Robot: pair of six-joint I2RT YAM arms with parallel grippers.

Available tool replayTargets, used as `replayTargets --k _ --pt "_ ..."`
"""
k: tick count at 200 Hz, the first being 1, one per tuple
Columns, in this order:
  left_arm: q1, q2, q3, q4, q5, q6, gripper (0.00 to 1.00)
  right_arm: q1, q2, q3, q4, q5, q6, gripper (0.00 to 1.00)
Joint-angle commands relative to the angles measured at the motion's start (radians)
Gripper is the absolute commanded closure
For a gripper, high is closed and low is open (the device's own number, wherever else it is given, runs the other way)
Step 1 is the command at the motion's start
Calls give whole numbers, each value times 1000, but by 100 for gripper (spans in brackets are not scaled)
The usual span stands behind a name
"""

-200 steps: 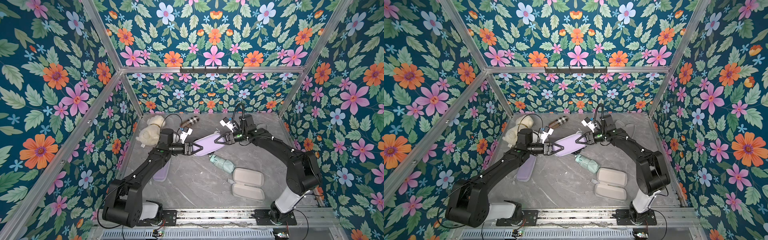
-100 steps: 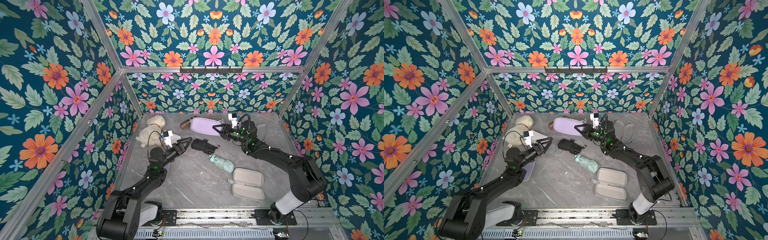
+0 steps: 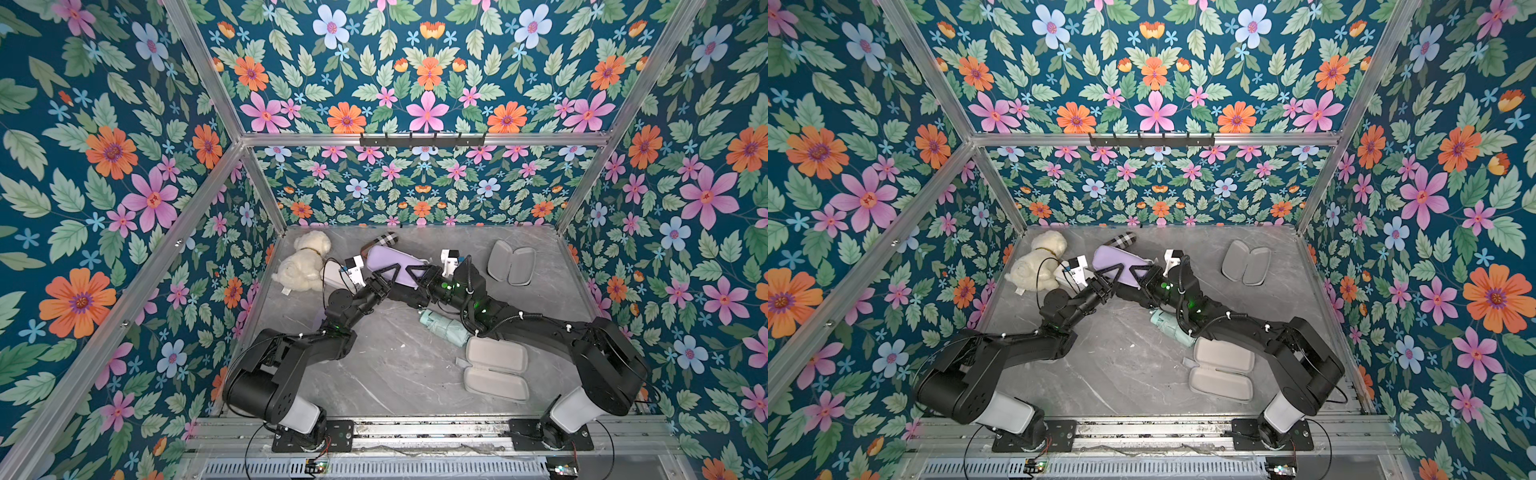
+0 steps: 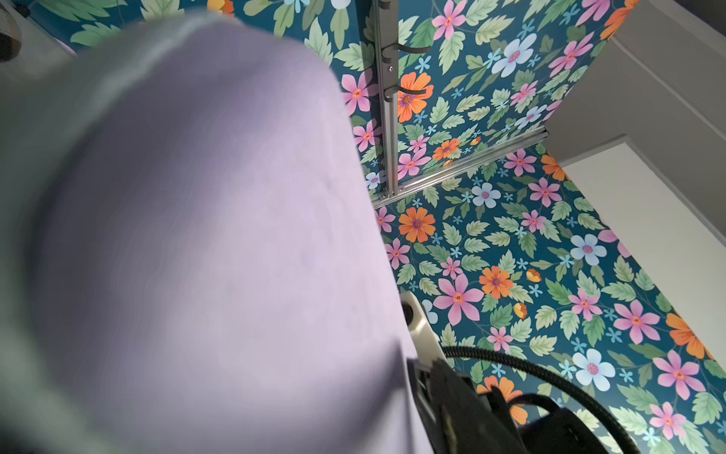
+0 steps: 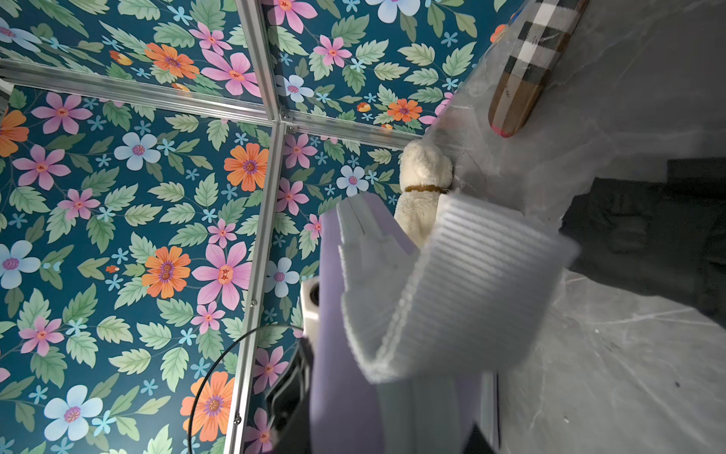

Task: Put umbrellas into zippered umbrella sleeves
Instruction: Adjust the umbrella sleeve.

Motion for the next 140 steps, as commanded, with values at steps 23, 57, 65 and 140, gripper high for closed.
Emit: replayTargets --k 23,57,65,140 --pt "7 42 35 167 -65 -85 66 -21 -24 -60 80 -58 18 52" --pt "57 -30 82 24 -42 25 80 -106 -156 -207 -49 -85 -178 40" --pt "58 -55 103 -46 -37 75 81 -109 -193 -218 -126 -52 -277 44" --pt "5 -163 193 -334 -44 259 81 111 -198 -118 -188 375 -1146 58"
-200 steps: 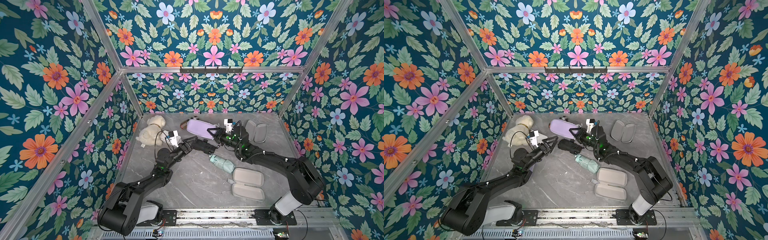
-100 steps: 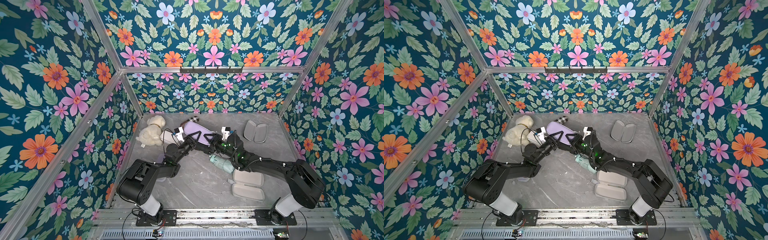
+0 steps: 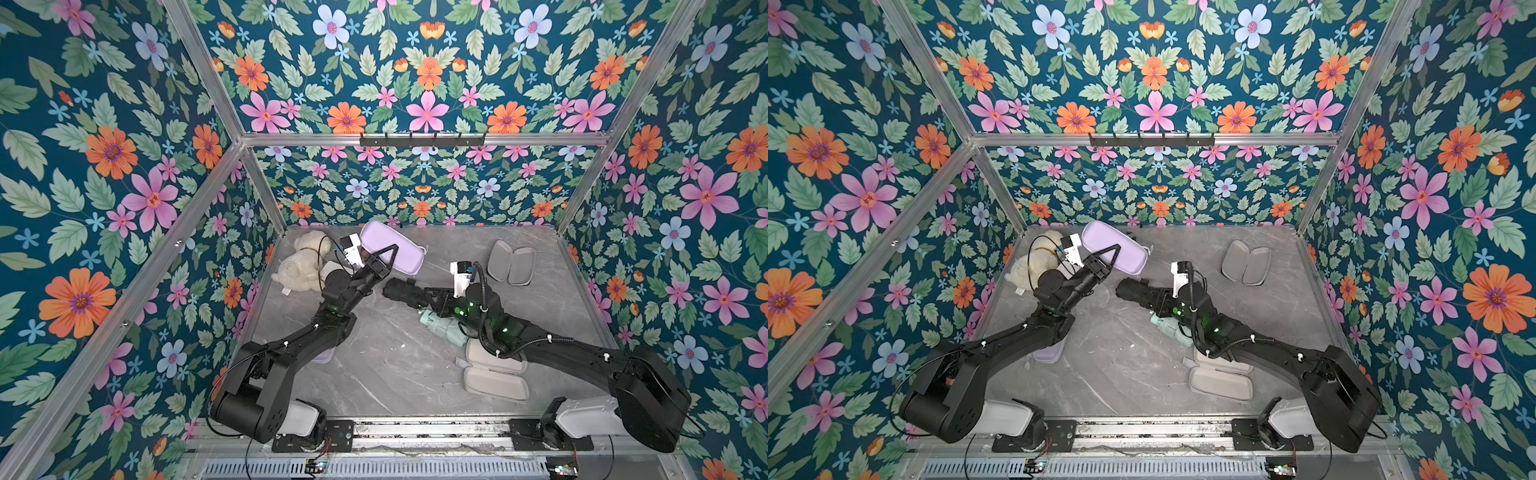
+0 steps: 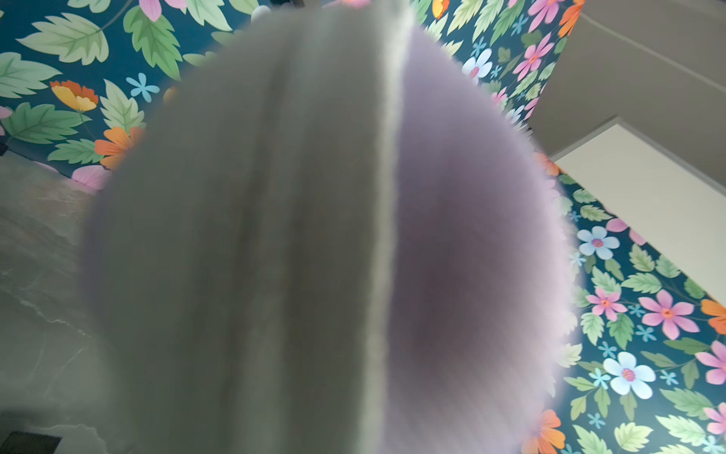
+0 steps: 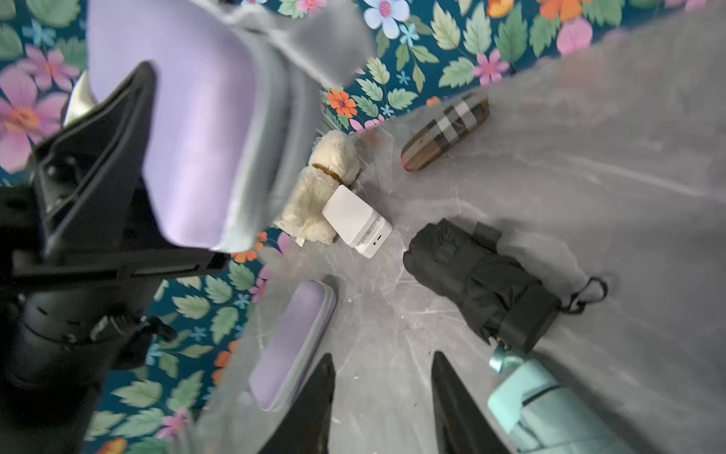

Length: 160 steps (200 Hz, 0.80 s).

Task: Put umbrellas into zippered umbrella sleeves
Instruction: Adjust the umbrella sleeve, then zip the zipper on the umbrella sleeve.

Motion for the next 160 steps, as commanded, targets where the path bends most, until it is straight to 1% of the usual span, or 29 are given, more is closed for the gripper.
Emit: replayTargets --k 1,43,89,145,160 --pt "-8 -17 16 -28 -3 62 81 43 30 35 41 167 -365 58" --pt "-28 -19 24 -34 -2 60 81 47 109 88 110 174 -454 59" --pt "-43 -14 23 -44 -10 62 81 47 164 133 156 174 -473 64" --pt "-45 -13 30 -57 -16 48 81 47 196 150 203 197 -452 84" --pt "-45 -15 31 -71 -18 46 81 47 195 149 208 209 -457 92"
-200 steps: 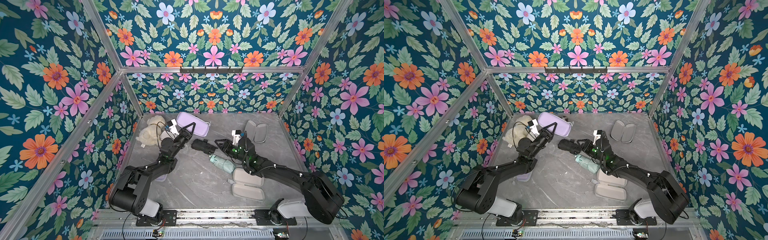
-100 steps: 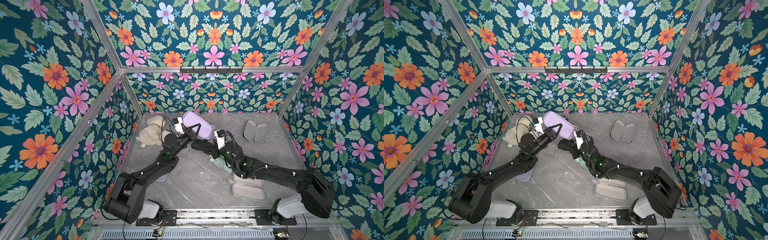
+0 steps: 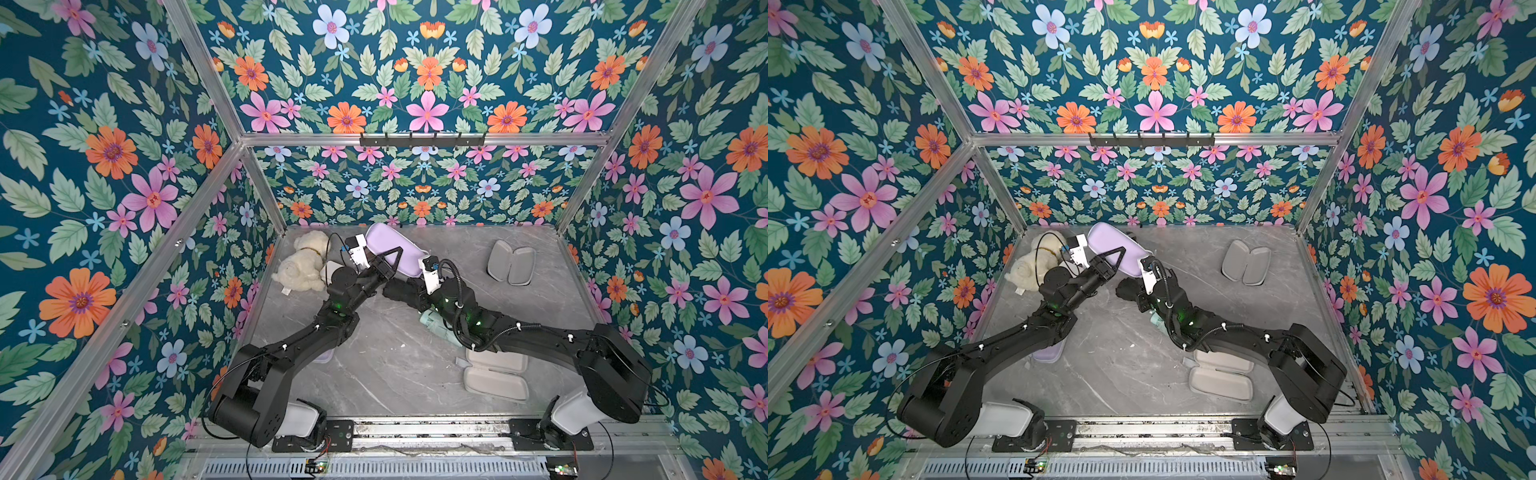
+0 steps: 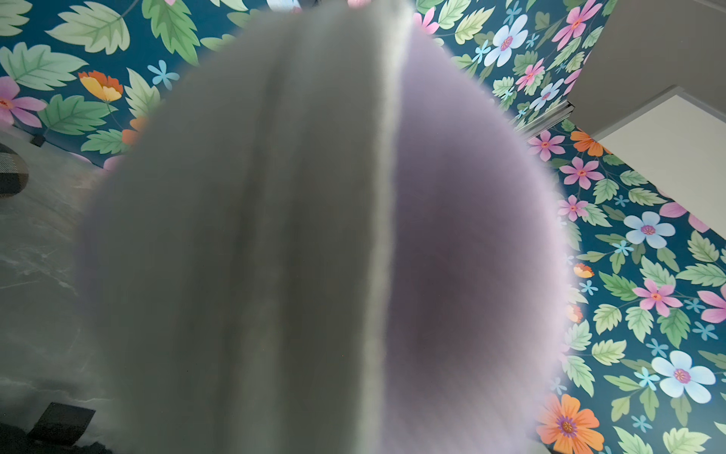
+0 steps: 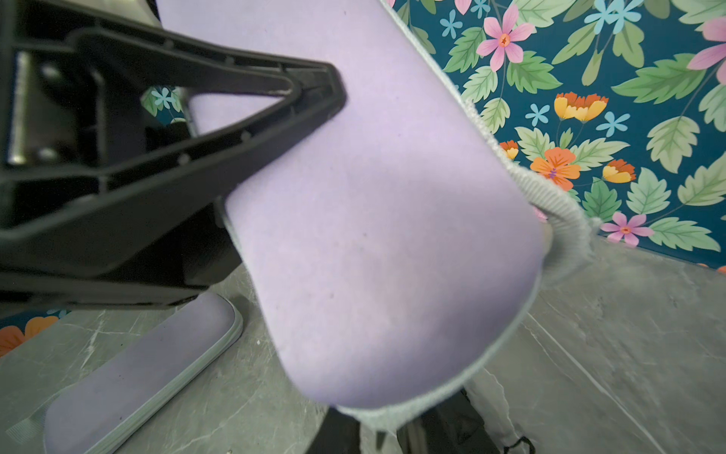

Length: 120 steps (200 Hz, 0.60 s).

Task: Put umbrellas into zippered umbrella sleeves
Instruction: Zip the zipper on the umbrella sleeve.

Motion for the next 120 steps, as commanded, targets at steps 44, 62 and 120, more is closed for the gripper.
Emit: replayTargets --k 44,62,120 --pt "18 -28 58 -165 45 30 81 -6 -35 -59 50 47 -115 100" --pt "25 -27 64 -199 78 28 82 -36 -64 -90 22 14 -141 100" --pt "75 -22 96 -357 226 101 84 -130 -126 -92 -82 -100 -199 100"
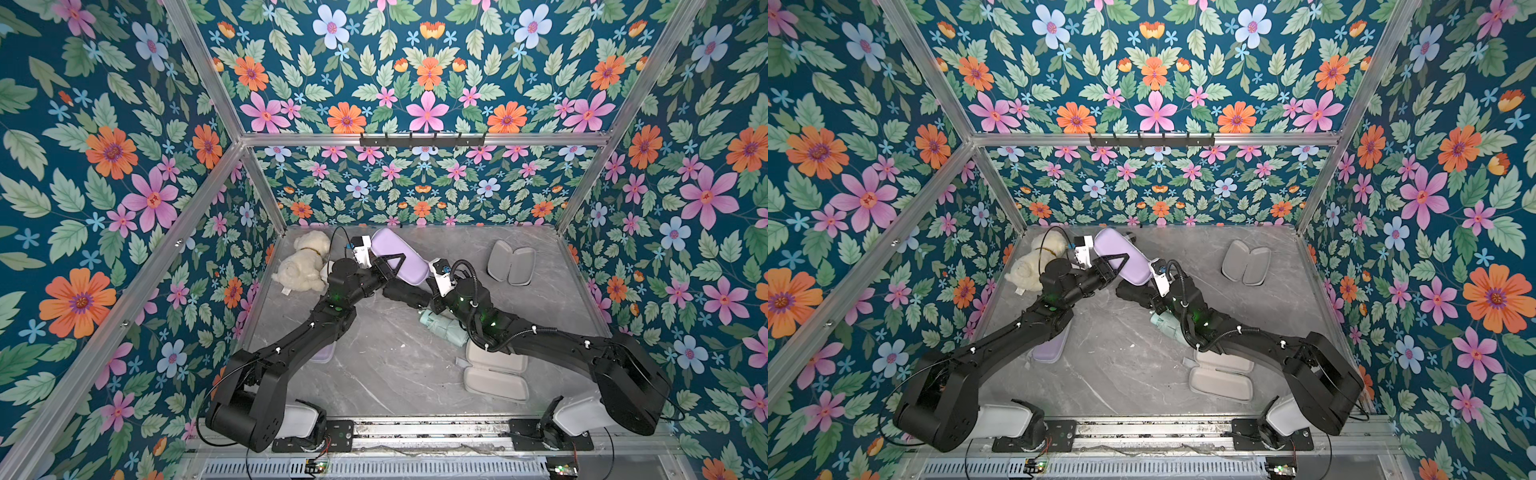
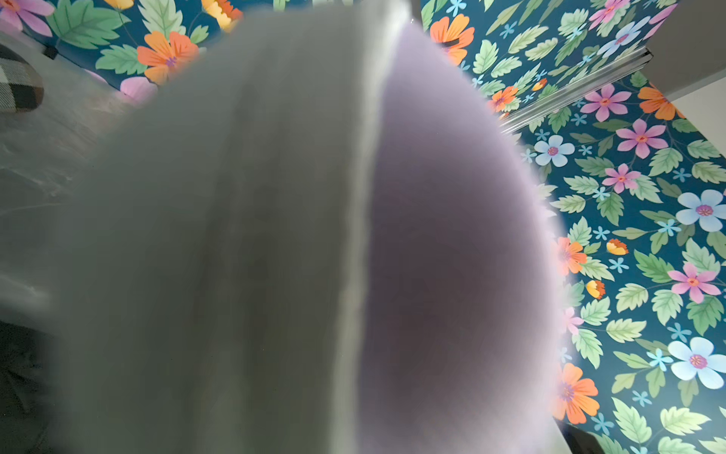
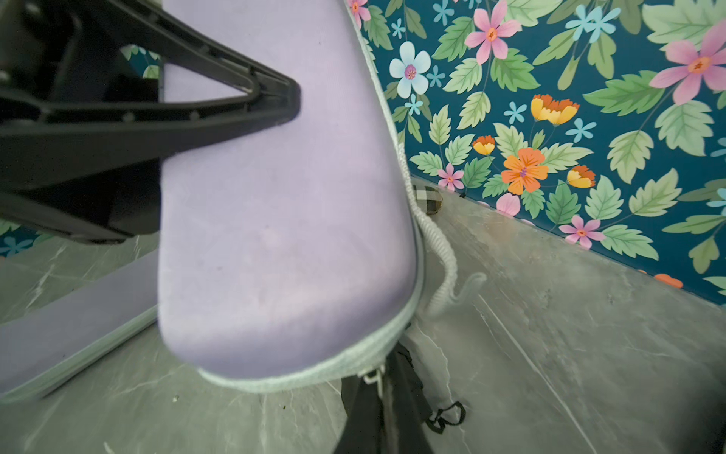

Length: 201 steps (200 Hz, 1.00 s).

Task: Put umbrellas into zippered umbrella sleeves
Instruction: Zip the zipper on the umbrella sleeve, then place the umbrella sleeve at the center of the board.

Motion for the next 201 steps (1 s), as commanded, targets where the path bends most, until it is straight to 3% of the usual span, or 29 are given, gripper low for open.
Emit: replayTargets --k 1,40,77,90,104,126,141,155,175,201 --pt "22 6 28 -66 63 83 84 -29 -19 8 -27 7 -54 100" --pt "23 68 118 -297 259 232 85 -59 -39 48 -72 -45 -77 100" --pt "30 67 142 -472 305 367 86 -61 -51 87 -221 -129 -42 100" --pt "53 60 136 -488 313 393 85 -77 -71 93 -332 -175 1 79" --pt "72 63 119 -483 329 414 85 -136 -101 83 -436 -269 82 64" --pt "67 68 72 -409 367 422 85 -259 -153 75 -501 -564 257 42" --pt "50 58 44 -349 390 419 85 -268 -152 77 -460 -735 337 27" --pt "33 55 34 -306 427 417 84 -268 -108 93 -410 -884 414 23" --pt "11 54 28 -261 483 400 84 -268 -30 120 -374 -981 451 23" --pt "-3 42 15 -226 508 380 83 -260 65 170 -387 -1082 442 31"
